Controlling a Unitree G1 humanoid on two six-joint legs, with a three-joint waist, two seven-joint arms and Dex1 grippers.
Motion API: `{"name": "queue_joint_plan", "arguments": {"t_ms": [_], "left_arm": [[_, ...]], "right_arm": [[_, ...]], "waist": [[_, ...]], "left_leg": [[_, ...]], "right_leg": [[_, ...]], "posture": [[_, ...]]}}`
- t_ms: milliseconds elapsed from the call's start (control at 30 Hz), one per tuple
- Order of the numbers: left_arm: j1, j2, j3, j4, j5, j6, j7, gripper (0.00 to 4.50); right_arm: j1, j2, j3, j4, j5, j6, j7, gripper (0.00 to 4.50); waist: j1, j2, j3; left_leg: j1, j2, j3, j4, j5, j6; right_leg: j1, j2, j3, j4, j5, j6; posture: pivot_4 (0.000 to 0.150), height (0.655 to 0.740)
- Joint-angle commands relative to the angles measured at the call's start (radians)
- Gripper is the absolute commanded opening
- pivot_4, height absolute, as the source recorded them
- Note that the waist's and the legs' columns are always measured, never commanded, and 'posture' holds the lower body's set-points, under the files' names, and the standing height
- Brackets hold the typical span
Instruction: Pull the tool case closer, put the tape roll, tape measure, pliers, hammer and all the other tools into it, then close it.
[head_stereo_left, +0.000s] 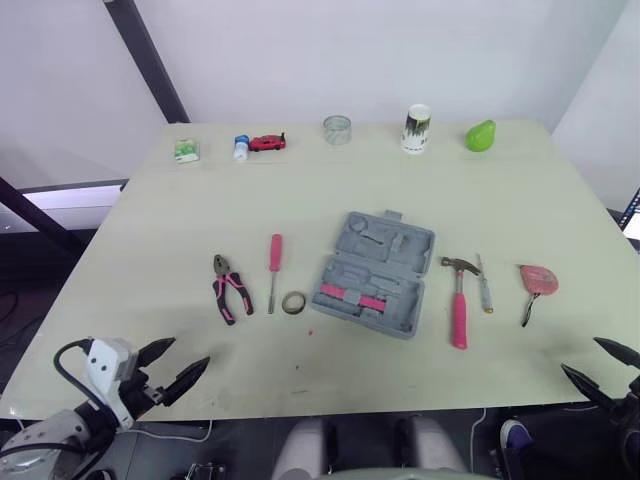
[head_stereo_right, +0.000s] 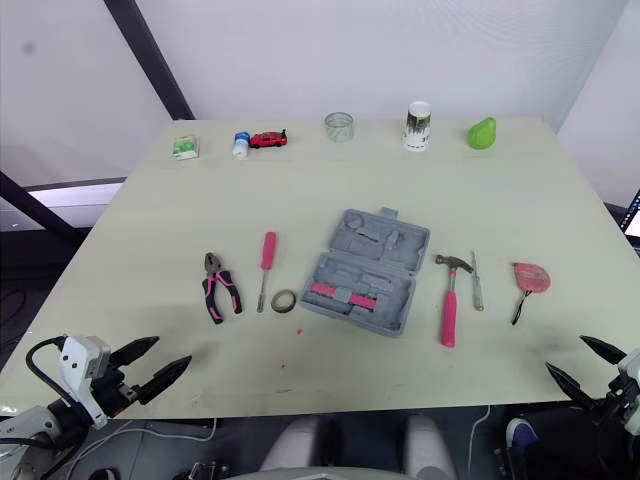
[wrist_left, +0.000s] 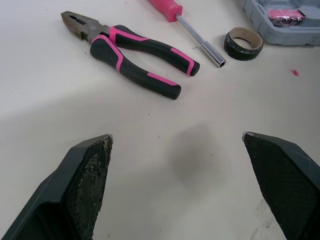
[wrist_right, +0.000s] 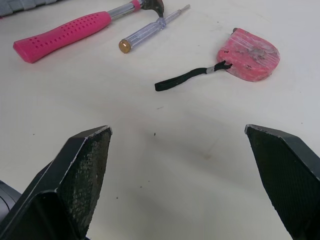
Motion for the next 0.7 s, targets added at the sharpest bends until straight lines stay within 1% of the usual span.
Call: {"name": "queue_joint_plan", "arguments": {"t_ms": [33,433,600,700], "left_arm": [[-0.012,0.012,0.027,0.003,-0.008,-0.005,-0.001,4.46],[-0.042,0.024,0.028,0.01,-0.029,0.051,-0.013,4.46],[-0.097,0.061,0.017,0.003,-0.034,0.108,-0.017,4.46],[-0.165,0.077,-0.024,-0.008,-0.038,0.149,-0.018,4.46]], "right_arm": [[0.012,-0.011,-0.033,-0.045,0.014,0.013,-0.004,4.5],[0.039,0.01,-0.026,-0.157,0.006,0.075,-0.058,4.5],[0.067,-0.002,0.009,-0.339,0.017,0.244,-0.12,4.5],[0.029,0.005,0.037,-0.435,0.001,0.313,-0.178,4.5]], "waist": [[0.0,0.0,0.0],[0.0,0.0,0.0],[0.001,0.0,0.0],[0.002,0.0,0.0]], "left_leg": [[0.0,0.0,0.0,0.0,0.0,0.0],[0.0,0.0,0.0,0.0,0.0,0.0],[0.0,0.0,0.0,0.0,0.0,0.0],[0.0,0.0,-0.001,0.0,0.0,0.0]], "right_leg": [[0.0,0.0,0.0,0.0,0.0,0.0],[0.0,0.0,0.0,0.0,0.0,0.0],[0.0,0.0,0.0,0.0,0.0,0.0],[0.0,0.0,0.0,0.0,0.0,0.0]], "posture": [[0.15,0.74],[0.15,0.74],[0.15,0.74],[0.15,0.74]]}}
